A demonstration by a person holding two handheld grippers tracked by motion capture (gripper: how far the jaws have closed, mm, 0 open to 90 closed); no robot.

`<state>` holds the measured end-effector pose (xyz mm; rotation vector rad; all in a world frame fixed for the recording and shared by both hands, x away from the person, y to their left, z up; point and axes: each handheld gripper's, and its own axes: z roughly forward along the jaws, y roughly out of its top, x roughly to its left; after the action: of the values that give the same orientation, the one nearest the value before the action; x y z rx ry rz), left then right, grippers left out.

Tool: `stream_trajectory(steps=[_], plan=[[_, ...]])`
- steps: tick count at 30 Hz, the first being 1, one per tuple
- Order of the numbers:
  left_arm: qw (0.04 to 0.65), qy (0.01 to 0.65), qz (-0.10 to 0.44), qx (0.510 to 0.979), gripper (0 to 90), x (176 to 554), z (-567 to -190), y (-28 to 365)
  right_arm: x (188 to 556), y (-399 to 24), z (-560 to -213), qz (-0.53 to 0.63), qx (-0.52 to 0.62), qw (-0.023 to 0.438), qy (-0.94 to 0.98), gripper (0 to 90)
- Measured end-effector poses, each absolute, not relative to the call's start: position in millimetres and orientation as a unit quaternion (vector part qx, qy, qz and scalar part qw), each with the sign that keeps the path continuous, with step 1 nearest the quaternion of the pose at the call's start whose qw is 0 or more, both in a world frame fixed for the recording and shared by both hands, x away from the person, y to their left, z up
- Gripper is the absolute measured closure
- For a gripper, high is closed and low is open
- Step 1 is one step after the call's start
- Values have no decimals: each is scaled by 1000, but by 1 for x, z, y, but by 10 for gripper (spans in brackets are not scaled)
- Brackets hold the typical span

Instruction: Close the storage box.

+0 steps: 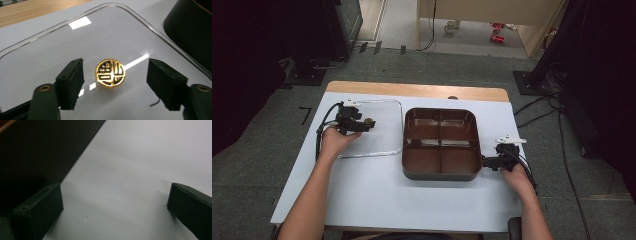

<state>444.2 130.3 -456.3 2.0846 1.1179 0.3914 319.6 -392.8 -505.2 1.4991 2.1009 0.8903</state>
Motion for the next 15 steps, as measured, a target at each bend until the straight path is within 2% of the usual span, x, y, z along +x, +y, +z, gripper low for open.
stream_trajectory(steps=[10,15], plan=[[339,430,160,821,392,451,-473,128,320,-393,-505,319,538,205,753,0],[352,435,149,815,418,454,-478,130,320,-393,-505,319,538,205,753,0]])
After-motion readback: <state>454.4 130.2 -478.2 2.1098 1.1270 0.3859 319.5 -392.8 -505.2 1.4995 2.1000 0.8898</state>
